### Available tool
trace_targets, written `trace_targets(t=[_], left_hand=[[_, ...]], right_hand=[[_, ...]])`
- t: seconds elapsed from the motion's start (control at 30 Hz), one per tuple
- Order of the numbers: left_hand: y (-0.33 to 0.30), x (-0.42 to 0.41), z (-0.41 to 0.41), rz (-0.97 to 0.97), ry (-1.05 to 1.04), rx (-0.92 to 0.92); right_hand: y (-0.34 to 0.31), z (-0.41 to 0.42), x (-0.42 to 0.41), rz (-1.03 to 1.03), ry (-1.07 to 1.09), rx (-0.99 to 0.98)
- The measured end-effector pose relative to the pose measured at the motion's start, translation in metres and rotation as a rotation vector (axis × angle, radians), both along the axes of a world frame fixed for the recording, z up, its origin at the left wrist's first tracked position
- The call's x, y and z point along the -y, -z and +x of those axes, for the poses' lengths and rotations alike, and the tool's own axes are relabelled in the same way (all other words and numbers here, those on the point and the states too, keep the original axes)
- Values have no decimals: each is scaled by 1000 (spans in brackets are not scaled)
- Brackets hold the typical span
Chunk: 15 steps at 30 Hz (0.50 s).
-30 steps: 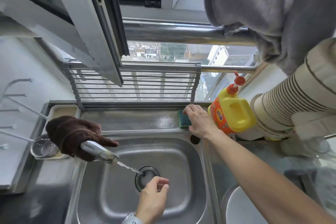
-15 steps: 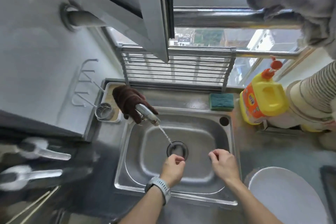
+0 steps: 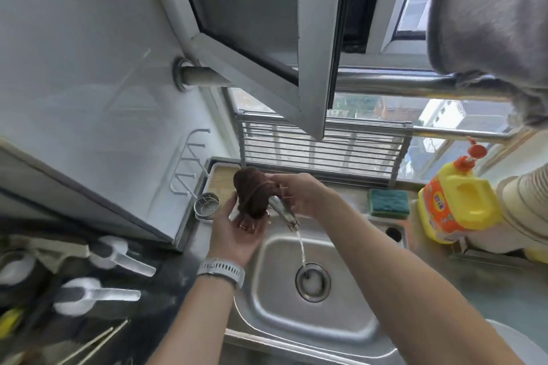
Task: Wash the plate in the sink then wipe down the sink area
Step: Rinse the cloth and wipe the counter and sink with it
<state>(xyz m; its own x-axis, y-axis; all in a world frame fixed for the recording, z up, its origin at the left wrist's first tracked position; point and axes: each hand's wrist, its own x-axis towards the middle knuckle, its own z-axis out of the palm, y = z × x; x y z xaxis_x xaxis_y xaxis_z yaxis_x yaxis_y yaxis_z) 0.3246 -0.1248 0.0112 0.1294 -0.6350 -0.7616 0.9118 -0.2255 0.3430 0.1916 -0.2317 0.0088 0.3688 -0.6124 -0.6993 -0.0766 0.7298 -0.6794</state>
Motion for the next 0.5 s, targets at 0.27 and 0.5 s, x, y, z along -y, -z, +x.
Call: trace_targets(t=[0.27,0.5], left_hand=[[-56,-46,30,-215,117,117],[-14,-97,34,-215,369,226]], right_hand=[[-61,-43,-37,-229,262,284],[-29,-118,-114,-86,310,251]])
